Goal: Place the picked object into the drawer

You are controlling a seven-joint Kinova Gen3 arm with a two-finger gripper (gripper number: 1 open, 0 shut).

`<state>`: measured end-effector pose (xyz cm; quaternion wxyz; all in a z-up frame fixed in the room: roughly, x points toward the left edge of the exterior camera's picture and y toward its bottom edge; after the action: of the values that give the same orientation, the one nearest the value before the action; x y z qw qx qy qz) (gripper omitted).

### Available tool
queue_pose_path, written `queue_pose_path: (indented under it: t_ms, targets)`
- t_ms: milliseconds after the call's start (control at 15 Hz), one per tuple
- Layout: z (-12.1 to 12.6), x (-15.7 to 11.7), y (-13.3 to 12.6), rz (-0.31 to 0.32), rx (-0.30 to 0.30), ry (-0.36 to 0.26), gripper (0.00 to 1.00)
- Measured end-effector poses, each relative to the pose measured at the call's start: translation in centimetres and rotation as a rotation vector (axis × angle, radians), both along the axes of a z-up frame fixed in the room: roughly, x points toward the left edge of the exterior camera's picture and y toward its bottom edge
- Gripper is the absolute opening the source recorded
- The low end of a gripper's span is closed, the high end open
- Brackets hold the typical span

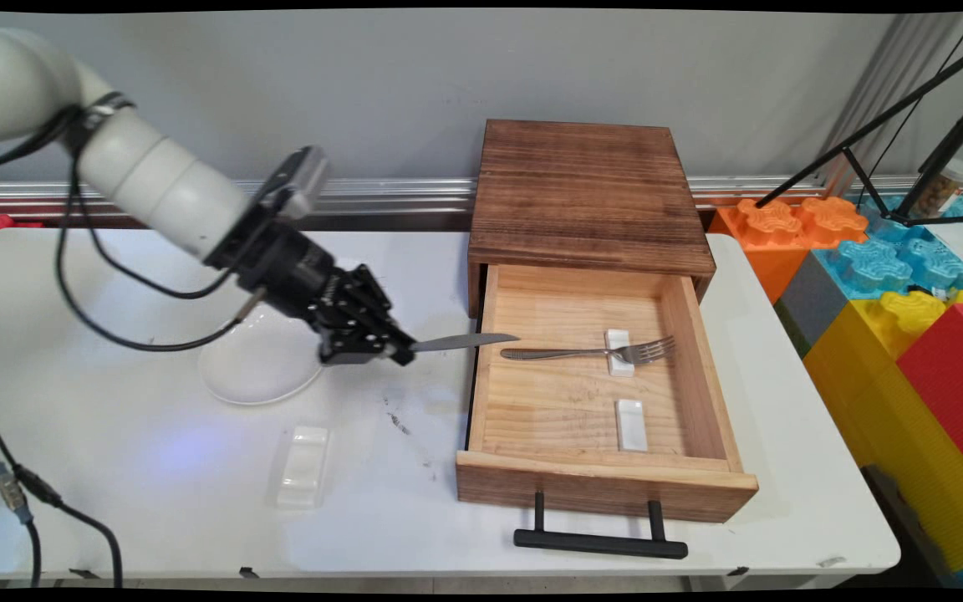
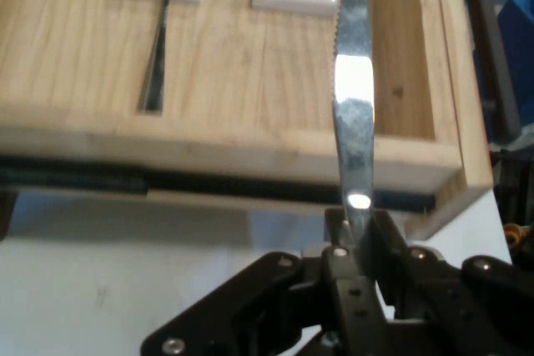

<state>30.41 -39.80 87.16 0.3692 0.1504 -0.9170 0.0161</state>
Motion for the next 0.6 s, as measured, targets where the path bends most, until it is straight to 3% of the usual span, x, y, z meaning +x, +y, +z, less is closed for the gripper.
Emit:
queue_pose_path:
  t_ms: [600]
  targets:
    - [0.4, -9.7, -4.1, -0.044, 0.008, -0.015, 0.0]
